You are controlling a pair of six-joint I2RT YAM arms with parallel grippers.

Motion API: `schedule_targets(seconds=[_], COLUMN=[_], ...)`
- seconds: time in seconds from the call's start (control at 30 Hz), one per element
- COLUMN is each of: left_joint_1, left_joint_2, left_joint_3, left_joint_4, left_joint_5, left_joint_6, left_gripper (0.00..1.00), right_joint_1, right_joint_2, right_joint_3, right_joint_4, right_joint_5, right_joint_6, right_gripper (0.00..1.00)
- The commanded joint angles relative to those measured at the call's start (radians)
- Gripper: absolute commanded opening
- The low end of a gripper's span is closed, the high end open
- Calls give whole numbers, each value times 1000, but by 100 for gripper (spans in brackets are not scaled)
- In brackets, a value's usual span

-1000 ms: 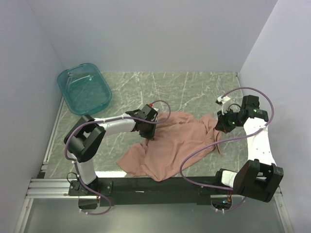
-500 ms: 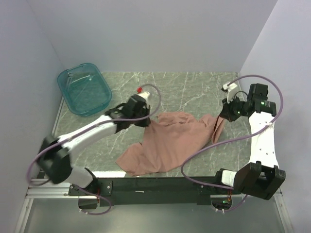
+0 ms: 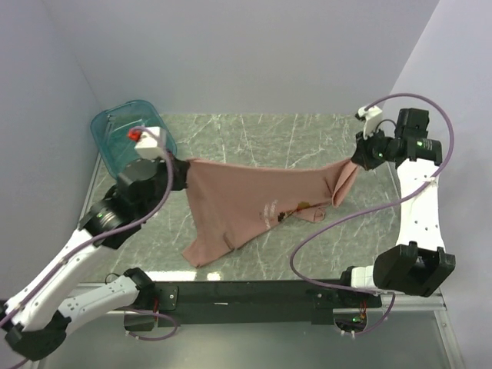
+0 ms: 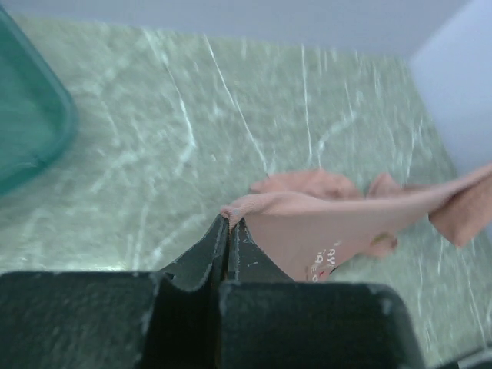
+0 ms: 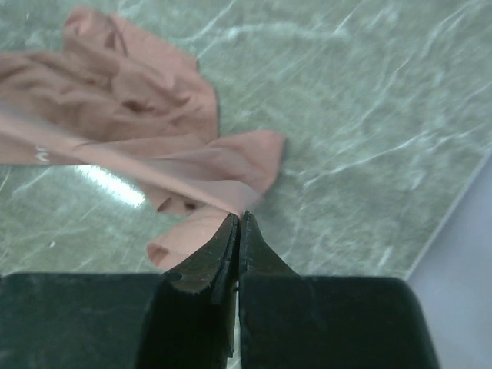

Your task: Fold and stack the t-shirts

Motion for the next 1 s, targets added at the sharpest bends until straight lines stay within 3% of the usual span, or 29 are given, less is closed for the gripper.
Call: schedule_targets(seconds=[0.0, 0.2, 0.33, 0.43, 0.5, 0.6, 0.8, 0.97], left_joint_1=[7, 7, 7, 7, 7, 6, 6, 6], left_joint_2=[-76, -43, 69, 193, 273, 322, 263, 214], left_joint_3=[35, 215, 465, 710, 880, 1017, 990, 939], left_joint_4=[32, 156, 248, 253, 265, 331, 517, 515], left_joint_5=[-147, -82, 49, 179, 268, 328, 391, 345], left_joint_6=[56, 221, 345, 389, 399, 403, 370, 386], left_gripper=[0, 0, 1, 1, 1, 1, 1, 1], right_joint_1=[4, 7, 16, 17, 16, 16, 2, 2], right_joint_2=[9, 66, 83, 68, 23, -34, -46, -32], right_joint_3=[131, 428, 733, 890, 918, 939, 1056, 1065], right_joint_4=[28, -58, -59, 49, 196, 380, 560, 630], right_joint_5=[29, -15, -23, 38, 93, 190, 304, 316], right_joint_6=[9, -44, -36, 17, 45, 82, 133, 151], right_gripper=[0, 0, 0, 0, 0, 0, 0, 0])
